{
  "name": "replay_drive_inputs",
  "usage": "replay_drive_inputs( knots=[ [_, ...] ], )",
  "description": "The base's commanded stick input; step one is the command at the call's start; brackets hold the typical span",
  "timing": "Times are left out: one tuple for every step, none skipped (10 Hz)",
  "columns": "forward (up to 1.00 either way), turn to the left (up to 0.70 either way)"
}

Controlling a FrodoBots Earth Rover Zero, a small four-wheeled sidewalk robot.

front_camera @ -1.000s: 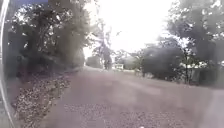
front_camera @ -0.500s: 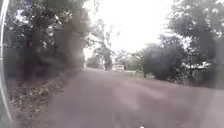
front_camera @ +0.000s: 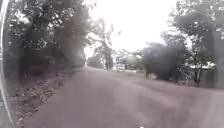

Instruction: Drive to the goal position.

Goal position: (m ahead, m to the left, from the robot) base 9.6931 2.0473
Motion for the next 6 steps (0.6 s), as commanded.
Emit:
replay_drive_inputs(
  knots=[
    [0.7,0.01],
    [0.7,0.01],
    [0.7,0.01],
    [0.7,0.01],
    [0.7,0.01],
    [0.7,0.15]
  ],
)
